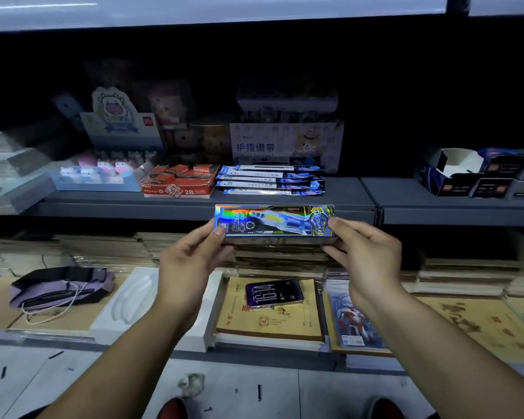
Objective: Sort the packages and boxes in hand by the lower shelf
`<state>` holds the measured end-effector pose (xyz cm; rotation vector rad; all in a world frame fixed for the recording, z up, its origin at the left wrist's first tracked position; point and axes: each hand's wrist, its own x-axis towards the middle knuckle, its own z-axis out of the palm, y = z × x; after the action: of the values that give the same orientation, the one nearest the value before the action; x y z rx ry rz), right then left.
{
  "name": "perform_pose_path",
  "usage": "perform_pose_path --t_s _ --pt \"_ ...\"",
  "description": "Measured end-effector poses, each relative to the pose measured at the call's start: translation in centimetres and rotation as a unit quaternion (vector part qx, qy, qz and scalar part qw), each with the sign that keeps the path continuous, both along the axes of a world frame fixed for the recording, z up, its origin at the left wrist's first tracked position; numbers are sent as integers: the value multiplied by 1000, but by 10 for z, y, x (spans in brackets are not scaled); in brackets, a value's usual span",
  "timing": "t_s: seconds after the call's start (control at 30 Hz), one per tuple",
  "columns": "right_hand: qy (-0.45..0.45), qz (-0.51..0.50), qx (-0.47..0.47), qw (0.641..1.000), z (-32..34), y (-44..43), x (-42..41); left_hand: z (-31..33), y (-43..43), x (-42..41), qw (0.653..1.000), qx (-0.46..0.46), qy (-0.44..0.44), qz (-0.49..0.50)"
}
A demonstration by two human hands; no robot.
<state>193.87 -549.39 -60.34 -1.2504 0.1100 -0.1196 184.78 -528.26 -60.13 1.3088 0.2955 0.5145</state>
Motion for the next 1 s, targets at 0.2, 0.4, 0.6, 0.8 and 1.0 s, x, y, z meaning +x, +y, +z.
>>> perform_pose_path --t_s 0.2,0.4,0.6,0.8,1.0 --pt "39 167 -34 985 27 -17 18 14 11 9 999 -41 -20 -19" --pt "61 312 -58 946 56 -38 21 54 6 34 997 -67 -32 -15" --pt "16 227 35 973 70 -57 11 67 -75 40 994 -90 -33 -57" --pt "-64 150 -7 987 82 -92 0 70 -156 30 990 34 -69 -114" --pt "-155 41 -136 978 92 -149 -3 84 -200 51 974 120 -104 -162"
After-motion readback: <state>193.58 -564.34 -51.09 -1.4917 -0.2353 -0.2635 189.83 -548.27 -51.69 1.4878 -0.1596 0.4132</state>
